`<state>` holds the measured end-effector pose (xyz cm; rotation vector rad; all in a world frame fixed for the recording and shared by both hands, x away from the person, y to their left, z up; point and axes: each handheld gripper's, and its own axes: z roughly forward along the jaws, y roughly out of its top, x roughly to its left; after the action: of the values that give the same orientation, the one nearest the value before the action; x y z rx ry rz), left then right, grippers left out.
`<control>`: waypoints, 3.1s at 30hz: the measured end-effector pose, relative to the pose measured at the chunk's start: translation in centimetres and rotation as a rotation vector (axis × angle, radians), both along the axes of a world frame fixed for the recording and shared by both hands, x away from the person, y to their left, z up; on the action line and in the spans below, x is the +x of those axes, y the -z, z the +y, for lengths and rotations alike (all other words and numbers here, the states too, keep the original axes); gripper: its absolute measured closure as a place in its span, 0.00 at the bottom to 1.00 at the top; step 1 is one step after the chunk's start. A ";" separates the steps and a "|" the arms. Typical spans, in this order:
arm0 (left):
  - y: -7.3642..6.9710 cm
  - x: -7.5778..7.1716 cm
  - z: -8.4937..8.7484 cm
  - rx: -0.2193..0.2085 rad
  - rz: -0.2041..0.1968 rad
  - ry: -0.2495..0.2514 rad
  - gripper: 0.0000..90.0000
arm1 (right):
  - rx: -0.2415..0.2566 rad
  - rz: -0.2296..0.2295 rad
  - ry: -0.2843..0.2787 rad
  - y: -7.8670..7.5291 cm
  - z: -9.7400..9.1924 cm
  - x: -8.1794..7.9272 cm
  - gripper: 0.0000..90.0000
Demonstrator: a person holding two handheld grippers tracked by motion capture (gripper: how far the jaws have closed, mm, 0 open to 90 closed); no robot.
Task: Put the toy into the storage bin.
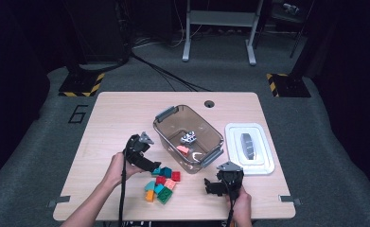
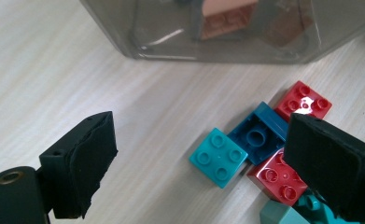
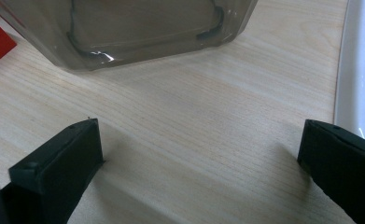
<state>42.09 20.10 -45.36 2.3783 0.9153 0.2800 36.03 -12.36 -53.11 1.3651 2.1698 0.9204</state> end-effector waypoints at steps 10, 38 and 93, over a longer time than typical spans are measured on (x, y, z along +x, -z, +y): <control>2.1 0.4 -0.7 -0.053 0.022 -0.054 0.14 | 0.000 0.000 0.001 0.0 0.0 0.0 0.00; 4.4 1.1 2.1 -0.055 0.096 -0.166 0.42 | -0.001 -0.001 0.002 0.0 0.0 0.0 0.00; -1.2 2.3 4.3 -0.085 0.013 -0.212 0.66 | -0.003 -0.001 0.031 0.0 0.2 0.1 0.00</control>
<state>44.44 24.36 -44.19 2.2102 1.1642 0.3007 36.17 -12.13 -53.08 1.3923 2.1428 0.9060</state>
